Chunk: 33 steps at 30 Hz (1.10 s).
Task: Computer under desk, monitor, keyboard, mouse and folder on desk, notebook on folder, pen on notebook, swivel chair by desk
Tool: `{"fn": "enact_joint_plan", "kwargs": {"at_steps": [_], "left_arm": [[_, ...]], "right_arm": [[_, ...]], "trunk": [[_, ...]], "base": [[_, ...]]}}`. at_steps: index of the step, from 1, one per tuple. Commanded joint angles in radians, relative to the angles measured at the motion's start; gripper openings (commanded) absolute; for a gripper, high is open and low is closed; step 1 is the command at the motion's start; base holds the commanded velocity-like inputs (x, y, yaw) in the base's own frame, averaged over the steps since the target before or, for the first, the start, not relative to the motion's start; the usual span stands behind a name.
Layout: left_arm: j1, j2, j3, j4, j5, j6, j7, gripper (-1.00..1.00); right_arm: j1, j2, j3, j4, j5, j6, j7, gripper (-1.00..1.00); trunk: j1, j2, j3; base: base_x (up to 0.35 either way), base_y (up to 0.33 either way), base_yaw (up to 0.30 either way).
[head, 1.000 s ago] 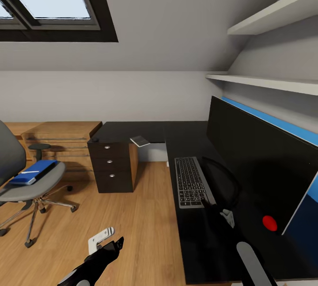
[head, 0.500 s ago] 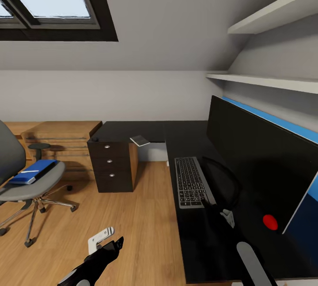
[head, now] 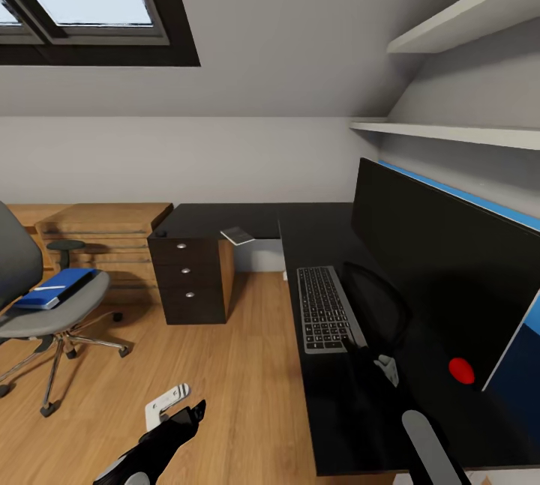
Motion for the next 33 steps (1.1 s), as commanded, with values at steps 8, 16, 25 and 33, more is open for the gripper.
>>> {"fn": "enact_joint_plan", "kwargs": {"at_steps": [8,16,25,33], "left_arm": [[0.000,0.000,-0.006,-0.001,0.008,0.000,0.006,1.00],[0.000,0.001,-0.007,-0.002,0.007,0.000,0.005,1.00],[0.000,0.001,-0.008,-0.002,0.009,0.000,0.003,1.00],[0.000,0.001,-0.008,-0.002,0.009,0.000,0.004,1.00]], "right_arm": [[-0.001,0.001,-0.004,-0.001,-0.006,0.007,0.003,-1.00],[-0.001,0.001,-0.003,0.000,-0.006,0.006,0.004,-1.00],[-0.001,0.002,-0.003,0.000,-0.004,0.005,0.004,-1.00],[0.000,0.002,-0.003,0.000,-0.004,0.006,0.004,-1.00]], "trunk": [[0.000,0.000,-0.001],[0.000,0.000,-0.001],[0.000,0.000,-0.001],[0.000,0.000,-0.001]], "base": [[0.000,0.000,0.000],[0.041,-0.027,0.000],[0.012,-0.005,0.000],[0.082,0.000,0.000]]}}
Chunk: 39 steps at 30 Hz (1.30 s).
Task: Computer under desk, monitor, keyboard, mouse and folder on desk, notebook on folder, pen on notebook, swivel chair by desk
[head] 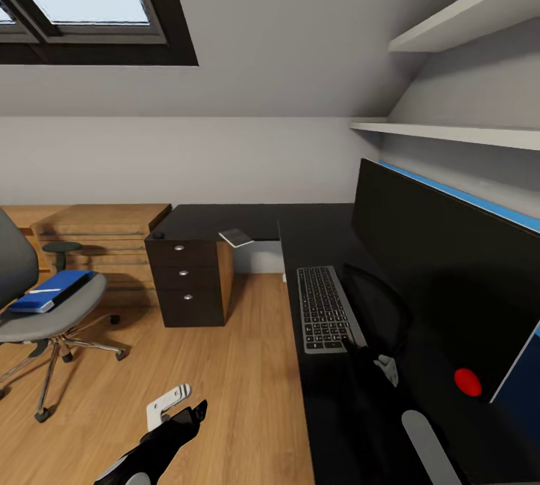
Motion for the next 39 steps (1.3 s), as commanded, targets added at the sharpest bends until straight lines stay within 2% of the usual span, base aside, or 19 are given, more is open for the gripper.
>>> {"fn": "enact_joint_plan", "kwargs": {"at_steps": [1,12,13,39], "left_arm": [[0.000,0.001,-0.001,-0.002,0.009,0.000,0.009,1.00],[0.000,0.001,0.000,-0.001,0.009,0.001,0.009,1.00],[0.000,0.001,0.000,-0.001,0.009,0.001,0.009,1.00],[0.000,0.002,0.001,-0.001,0.010,0.001,0.008,1.00]], "right_arm": [[0.000,0.001,-0.003,0.000,-0.007,0.008,0.003,-1.00],[-0.001,0.001,-0.003,-0.001,-0.007,0.008,0.002,-1.00],[-0.001,0.001,-0.003,-0.001,-0.006,0.008,0.002,1.00],[-0.001,0.001,-0.003,-0.001,-0.006,0.007,0.004,1.00]], "trunk": [[0.000,0.000,-0.001],[0.000,0.000,-0.001],[0.000,0.000,-0.001],[0.000,0.000,-0.001]], "base": [[0.013,0.000,0.000],[0.002,0.000,0.000],[0.000,0.000,0.000],[0.006,-0.009,0.000]]}}
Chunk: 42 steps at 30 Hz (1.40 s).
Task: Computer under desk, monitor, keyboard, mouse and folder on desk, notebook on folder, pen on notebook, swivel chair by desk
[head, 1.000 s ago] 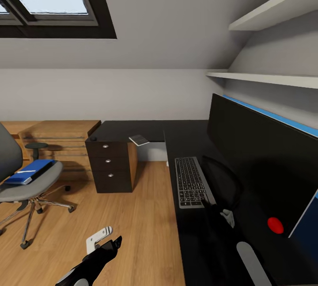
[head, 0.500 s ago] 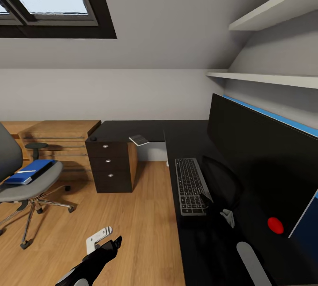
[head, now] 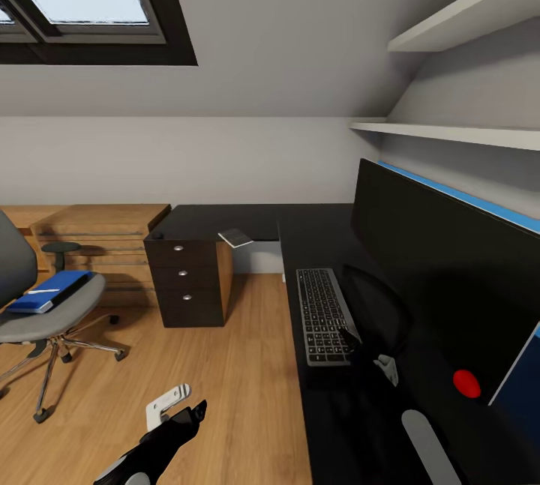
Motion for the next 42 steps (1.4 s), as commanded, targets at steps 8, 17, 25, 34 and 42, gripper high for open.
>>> {"fn": "enact_joint_plan", "kwargs": {"at_steps": [8,17,25,34,42], "left_arm": [[0.000,0.001,-0.003,-0.001,0.008,0.000,0.011,1.00],[0.000,0.001,-0.002,0.000,0.008,-0.001,0.014,1.00],[0.000,0.000,-0.002,0.007,0.008,0.000,0.014,1.00],[0.000,0.001,-0.001,0.008,0.008,0.000,0.014,1.00],[0.000,0.001,-0.001,0.008,0.006,0.000,0.014,1.00]], "right_arm": [[0.000,0.000,-0.003,-0.001,-0.005,0.008,0.002,1.00],[-0.001,0.000,-0.003,0.001,-0.005,0.008,0.002,1.00],[-0.002,0.000,-0.003,0.013,-0.005,0.008,0.002,1.00],[-0.003,0.000,-0.003,0.025,-0.005,0.008,0.002,1.00],[-0.003,0.000,-0.003,0.025,-0.005,0.008,0.002,1.00]], "trunk": [[0.000,0.000,-0.001],[0.000,0.000,-0.001],[0.000,0.000,-0.001],[0.000,0.000,-0.001],[0.000,0.000,-0.001]], "base": [[0.000,-0.030,0.000],[-0.011,-0.008,0.000],[-0.279,-0.035,0.000],[-0.324,-0.087,0.000],[-0.269,-0.203,0.000]]}}
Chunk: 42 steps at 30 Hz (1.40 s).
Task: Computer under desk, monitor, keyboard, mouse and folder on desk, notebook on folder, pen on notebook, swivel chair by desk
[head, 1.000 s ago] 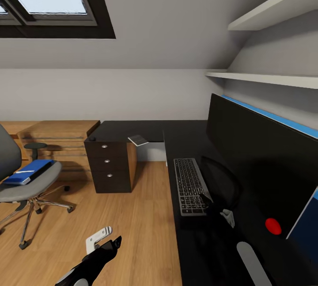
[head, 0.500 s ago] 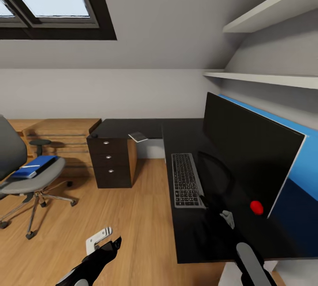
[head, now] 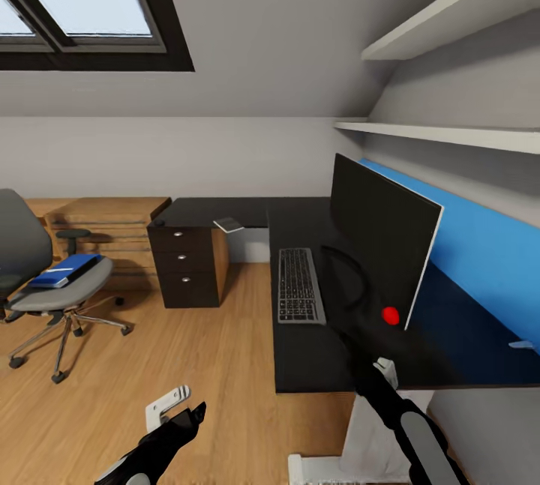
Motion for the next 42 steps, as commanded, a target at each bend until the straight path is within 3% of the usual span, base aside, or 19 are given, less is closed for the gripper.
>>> {"fn": "enact_joint_plan", "kwargs": {"at_steps": [1,9,13,20,23,25,28,30,33,34,35,38,39,41,42], "left_arm": [[0.000,0.001,-0.002,-0.002,0.009,0.001,0.008,1.00],[0.000,0.003,0.007,0.001,0.010,0.000,0.009,1.00],[0.000,0.003,0.037,0.008,0.009,0.000,0.007,1.00],[0.000,0.004,0.057,0.023,0.009,-0.001,0.001,1.00],[0.000,0.004,0.057,0.071,0.006,-0.001,0.000,1.00],[0.000,0.004,0.055,0.140,0.000,-0.003,0.000,1.00],[0.000,0.004,0.050,0.227,-0.013,-0.004,0.001,1.00],[0.000,0.004,0.049,0.253,-0.028,-0.004,0.002,1.00],[0.000,0.004,0.049,0.334,-0.092,-0.015,0.002,1.00],[0.000,0.004,0.049,0.354,-0.106,-0.024,0.001,1.00],[0.000,0.004,0.049,0.399,-0.133,-0.052,0.000,1.00],[0.000,0.004,0.049,0.472,-0.161,-0.120,-0.009,1.00],[0.000,0.004,0.049,0.521,-0.173,-0.172,-0.020,1.00],[0.000,0.004,0.048,0.568,-0.181,-0.223,-0.037,1.00],[0.000,0.004,0.048,0.609,-0.186,-0.266,-0.057,1.00]], "right_arm": [[0.000,0.001,-0.003,0.000,-0.005,0.007,0.002,1.00],[0.000,0.003,0.003,0.000,-0.007,0.005,0.002,1.00],[0.000,0.008,0.041,0.000,-0.007,0.004,0.005,1.00],[0.002,0.007,0.091,0.002,-0.004,0.004,0.013,1.00],[0.004,0.006,0.108,0.016,0.025,0.004,0.014,1.00],[0.007,0.004,0.122,0.043,0.089,0.004,0.014,1.00],[0.010,0.005,0.133,0.130,0.248,0.004,0.014,1.00],[0.011,0.006,0.137,0.168,0.313,0.004,0.014,1.00],[0.013,0.006,0.142,0.253,0.483,-0.019,0.016,1.00],[0.013,0.006,0.142,0.266,0.516,-0.028,0.018,1.00],[0.013,0.006,0.144,0.294,0.581,-0.049,0.023,1.00],[0.014,0.006,0.146,0.347,0.668,-0.087,0.037,1.00],[0.014,0.006,0.146,0.390,0.719,-0.124,0.047,1.00],[0.015,0.007,0.148,0.434,0.766,-0.173,0.055,1.00],[0.015,0.008,0.149,0.480,0.808,-0.229,0.060,1.00]], "trunk": [[0.000,-0.001,-0.001],[0.000,-0.001,-0.001],[0.000,-0.001,-0.001],[0.000,-0.001,-0.001],[0.000,-0.001,-0.001],[0.000,-0.001,-0.001],[0.000,-0.001,-0.001],[0.000,-0.001,-0.001],[0.000,-0.001,-0.001],[0.000,-0.001,-0.001],[-0.004,0.006,0.002],[-0.016,0.027,0.012],[-0.020,0.034,0.015],[-0.027,0.048,0.021],[-0.031,0.055,0.024]], "base": [[-0.265,-0.205,0.000],[-0.300,-0.140,0.000],[-0.326,-0.082,0.000],[-0.328,-0.076,0.000],[-0.318,-0.061,0.000],[-0.196,-0.025,0.000],[-0.068,-0.009,0.000],[-0.027,-0.003,0.000],[-0.013,-0.002,0.000],[-0.007,-0.001,0.000],[-0.004,-0.001,0.000],[-0.003,0.000,0.000],[-0.001,0.000,0.000],[-0.001,0.000,0.000],[0.000,0.000,0.000]]}}
